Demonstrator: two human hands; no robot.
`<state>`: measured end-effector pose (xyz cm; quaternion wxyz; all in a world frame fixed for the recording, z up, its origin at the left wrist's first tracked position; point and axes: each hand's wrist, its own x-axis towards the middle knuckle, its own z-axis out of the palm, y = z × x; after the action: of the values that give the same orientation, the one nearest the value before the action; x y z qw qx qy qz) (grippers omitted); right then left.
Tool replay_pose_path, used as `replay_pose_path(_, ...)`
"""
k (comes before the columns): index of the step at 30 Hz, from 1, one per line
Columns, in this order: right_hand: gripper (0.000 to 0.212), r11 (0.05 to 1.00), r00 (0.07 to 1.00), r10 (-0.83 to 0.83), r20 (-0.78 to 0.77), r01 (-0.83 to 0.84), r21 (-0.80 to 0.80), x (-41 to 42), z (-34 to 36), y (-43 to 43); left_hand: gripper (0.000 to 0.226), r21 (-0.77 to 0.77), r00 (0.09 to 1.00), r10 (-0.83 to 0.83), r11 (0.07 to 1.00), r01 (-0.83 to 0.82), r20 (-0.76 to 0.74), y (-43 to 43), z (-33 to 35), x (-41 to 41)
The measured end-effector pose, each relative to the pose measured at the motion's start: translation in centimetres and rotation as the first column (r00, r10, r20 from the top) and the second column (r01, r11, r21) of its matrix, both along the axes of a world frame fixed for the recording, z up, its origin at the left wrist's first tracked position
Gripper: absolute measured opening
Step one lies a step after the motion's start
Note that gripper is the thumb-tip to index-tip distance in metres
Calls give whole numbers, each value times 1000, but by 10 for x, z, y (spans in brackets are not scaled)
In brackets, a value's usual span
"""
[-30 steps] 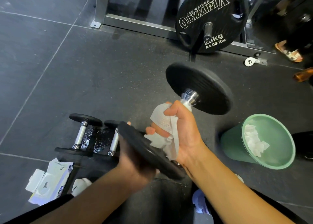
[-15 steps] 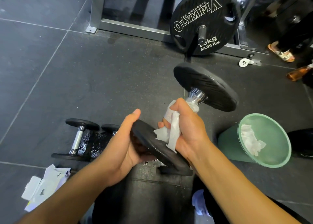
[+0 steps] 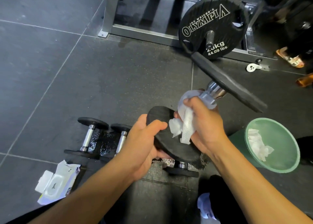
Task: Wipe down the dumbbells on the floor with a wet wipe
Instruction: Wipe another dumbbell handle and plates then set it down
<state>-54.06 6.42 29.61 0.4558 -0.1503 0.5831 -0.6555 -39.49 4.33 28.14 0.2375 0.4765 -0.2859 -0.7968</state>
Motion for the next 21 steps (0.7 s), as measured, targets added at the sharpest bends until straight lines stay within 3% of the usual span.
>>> replay_pose_path(3,44,999,995,12,-100,-16,-37,5,-2,2,19,-122,998,61,991,-60,5,8,8,-2)
replay_pose_path(5,27,996,991,62,-118,-70,-62,9,-4,5,19,-181,996,93,979,-89,16,9,15,-4)
replay_pose_path(7,9,988,962,130,-242,-146,-49,10,-3,11,18,-221,993,115,969,-106,29,8,22,-5)
replay_pose_path(10,21,960,851,267,-452,-276,47,6,0,24,19,-237,988,150,962,-139,28,7,29,-4)
replay_pose_path(12,23,929,789,361,-497,-352,115,3,3,33,20,-230,986,169,960,-161,16,6,33,-2)
replay_pose_path(14,23,892,682,446,-579,-389,229,-3,2,44,21,-229,982,187,956,-181,5,4,34,0)
replay_pose_path(17,24,797,418,585,-695,-456,396,-6,1,65,19,-248,973,230,943,-222,5,-3,31,3)
replay_pose_path(19,49,745,222,595,-772,-513,426,2,-2,80,17,-240,970,242,941,-238,-12,-7,30,4)
replay_pose_path(21,65,743,153,568,-809,-517,424,18,-5,87,13,-212,967,253,944,-254,-32,-7,29,5)
